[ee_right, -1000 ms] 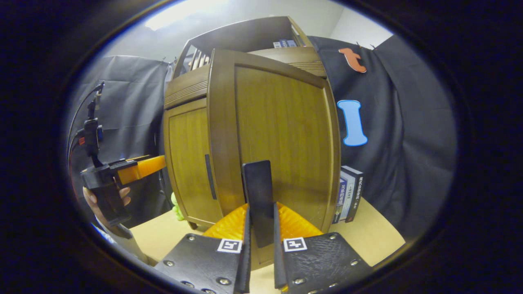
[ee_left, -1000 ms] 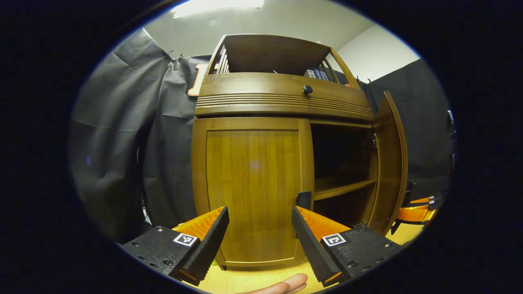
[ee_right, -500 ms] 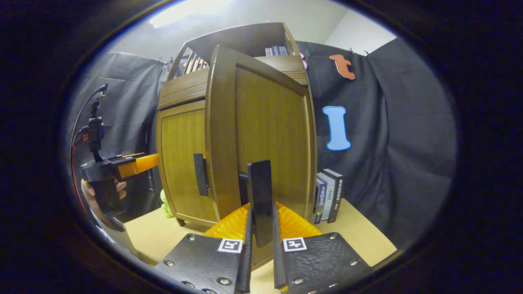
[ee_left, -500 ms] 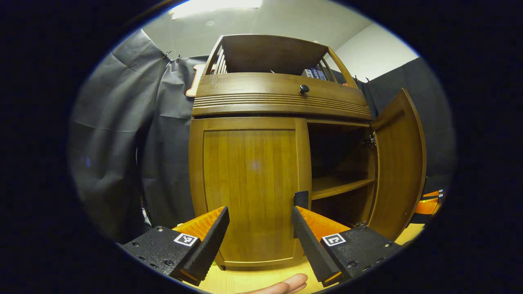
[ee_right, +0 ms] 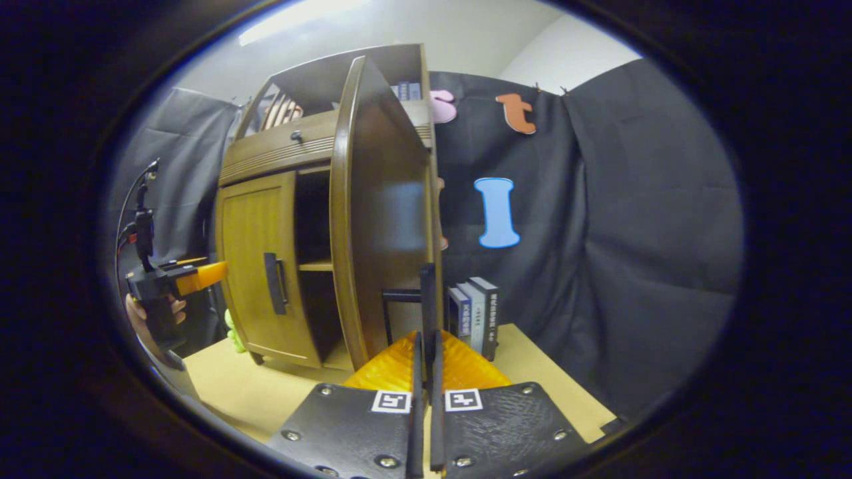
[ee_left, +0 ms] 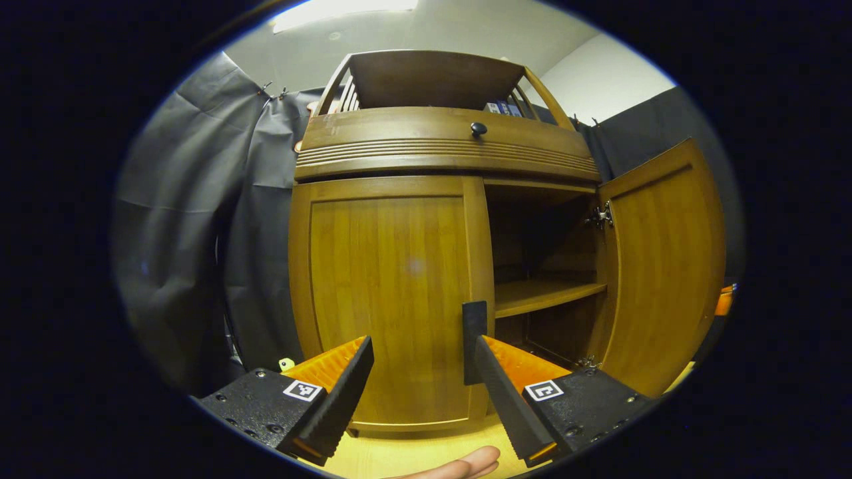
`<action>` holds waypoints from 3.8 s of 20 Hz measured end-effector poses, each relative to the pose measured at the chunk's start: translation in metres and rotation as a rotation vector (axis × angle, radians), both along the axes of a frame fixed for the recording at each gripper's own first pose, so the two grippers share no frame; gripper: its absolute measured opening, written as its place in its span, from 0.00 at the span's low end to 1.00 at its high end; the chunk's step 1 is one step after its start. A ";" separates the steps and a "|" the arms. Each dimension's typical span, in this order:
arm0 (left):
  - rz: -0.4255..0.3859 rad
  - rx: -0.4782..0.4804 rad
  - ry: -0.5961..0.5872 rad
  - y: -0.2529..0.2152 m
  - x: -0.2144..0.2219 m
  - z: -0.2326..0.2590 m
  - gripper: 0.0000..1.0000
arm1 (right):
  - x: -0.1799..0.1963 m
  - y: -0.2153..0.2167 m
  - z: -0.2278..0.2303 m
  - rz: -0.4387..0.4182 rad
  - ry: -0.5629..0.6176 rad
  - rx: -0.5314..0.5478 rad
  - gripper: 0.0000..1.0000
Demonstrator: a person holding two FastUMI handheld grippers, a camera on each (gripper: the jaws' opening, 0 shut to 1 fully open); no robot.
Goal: Open the right door of the double-door shoe cabinet with the right hand, and open the left door with the left hand.
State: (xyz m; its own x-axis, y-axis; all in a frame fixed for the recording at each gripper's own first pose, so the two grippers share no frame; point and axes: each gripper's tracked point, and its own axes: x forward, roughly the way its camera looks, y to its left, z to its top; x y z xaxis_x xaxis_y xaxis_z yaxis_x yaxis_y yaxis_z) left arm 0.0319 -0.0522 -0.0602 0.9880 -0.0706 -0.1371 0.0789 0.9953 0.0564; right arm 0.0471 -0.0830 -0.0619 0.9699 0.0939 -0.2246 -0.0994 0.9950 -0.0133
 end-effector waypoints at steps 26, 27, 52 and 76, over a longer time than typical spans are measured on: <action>0.092 0.121 0.048 -0.065 0.069 -0.069 0.76 | -0.101 -0.092 0.056 -0.077 -0.237 0.195 0.95; 0.103 0.099 0.032 -0.064 0.071 -0.065 0.69 | -0.112 -0.083 0.060 -0.069 -0.247 0.196 0.99; -0.198 -0.139 0.122 -0.029 0.019 -0.041 0.32 | -0.162 0.057 0.100 0.015 -0.202 0.151 0.99; -0.022 -0.065 0.137 0.101 -0.102 -0.022 0.17 | -0.146 0.108 0.070 0.020 -0.173 0.107 0.99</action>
